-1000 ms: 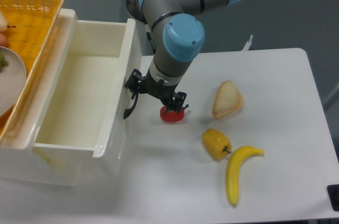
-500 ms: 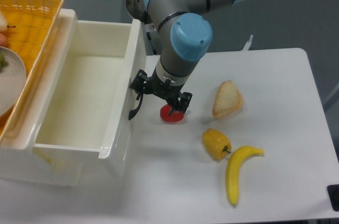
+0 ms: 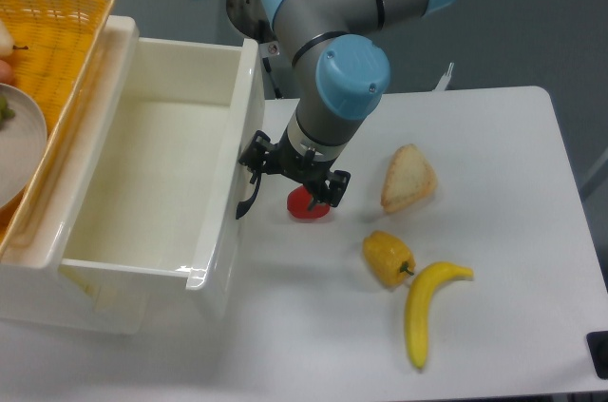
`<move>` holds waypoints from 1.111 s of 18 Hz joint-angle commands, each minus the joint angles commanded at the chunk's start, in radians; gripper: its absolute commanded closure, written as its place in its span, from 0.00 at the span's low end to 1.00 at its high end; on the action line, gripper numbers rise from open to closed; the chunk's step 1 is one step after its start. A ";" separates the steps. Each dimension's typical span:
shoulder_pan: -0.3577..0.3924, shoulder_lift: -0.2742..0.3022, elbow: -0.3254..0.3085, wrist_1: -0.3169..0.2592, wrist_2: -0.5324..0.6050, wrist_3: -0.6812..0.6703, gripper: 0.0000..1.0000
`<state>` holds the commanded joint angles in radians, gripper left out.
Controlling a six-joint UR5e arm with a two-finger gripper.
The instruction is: Slide the top white drawer open
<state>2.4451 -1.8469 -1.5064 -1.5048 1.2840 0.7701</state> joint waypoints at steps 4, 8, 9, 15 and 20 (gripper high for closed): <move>0.006 0.002 0.000 -0.014 -0.029 -0.003 0.00; 0.032 0.008 0.000 -0.035 -0.080 -0.011 0.00; 0.037 0.008 0.000 -0.040 -0.081 -0.011 0.00; 0.055 0.014 -0.005 -0.046 -0.084 -0.008 0.00; 0.081 0.063 0.002 -0.035 -0.083 -0.002 0.00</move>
<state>2.5265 -1.7841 -1.5049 -1.5402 1.2011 0.7685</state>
